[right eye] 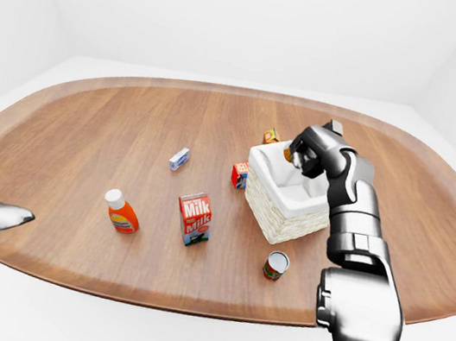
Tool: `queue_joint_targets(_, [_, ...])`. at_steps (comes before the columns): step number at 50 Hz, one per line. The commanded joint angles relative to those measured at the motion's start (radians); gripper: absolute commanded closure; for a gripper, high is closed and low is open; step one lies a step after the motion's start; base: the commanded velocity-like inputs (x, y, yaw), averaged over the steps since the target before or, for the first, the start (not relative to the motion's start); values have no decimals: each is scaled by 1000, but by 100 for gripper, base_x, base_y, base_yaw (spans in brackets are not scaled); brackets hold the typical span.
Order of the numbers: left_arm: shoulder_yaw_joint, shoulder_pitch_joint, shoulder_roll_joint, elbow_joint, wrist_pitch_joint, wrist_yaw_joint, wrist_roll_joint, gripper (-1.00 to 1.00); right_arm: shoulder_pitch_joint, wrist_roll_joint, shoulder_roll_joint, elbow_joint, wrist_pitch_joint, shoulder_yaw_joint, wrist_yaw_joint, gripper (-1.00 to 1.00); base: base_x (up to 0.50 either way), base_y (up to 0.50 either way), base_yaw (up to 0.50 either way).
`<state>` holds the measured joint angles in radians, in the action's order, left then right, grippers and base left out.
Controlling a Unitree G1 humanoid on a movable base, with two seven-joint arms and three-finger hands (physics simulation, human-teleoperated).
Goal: Pick up the alphabet soup and the tomato sauce, and put them in the basket.
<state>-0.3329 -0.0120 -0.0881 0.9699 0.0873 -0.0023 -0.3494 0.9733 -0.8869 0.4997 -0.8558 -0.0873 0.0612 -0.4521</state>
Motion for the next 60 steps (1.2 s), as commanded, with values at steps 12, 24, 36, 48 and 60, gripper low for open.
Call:
queue_joint_targets(12, [-4, 7, 3, -11, 0, -8, 9, -93, 250, -129, 35, -402, 0, -43, 198, -100, 0, 0, 0])
queue_joint_targets(24, [-8, 12, 6, -9, 0, -11, 5, -94, 296, -84, 65, -378, 0, -19, 190, -100, 0, 0, 0])
queue_joint_targets(36, [3, 12, 8, -7, 0, -7, 9, -94, -337, 134, 58, 731, 29, 161, -246, -100, 0, 0, 0])
queue_joint_targets(48, [-13, 1, 0, -9, 0, 0, -8, -94, -737, 183, -34, 1234, 110, 341, -246, -100, 0, 0, 0])
queue_joint_targets(60, [-20, 10, 0, 8, 0, 0, -23, -94, -1045, 305, -286, 1673, 175, 584, -246, -100, 0, 0, 0])
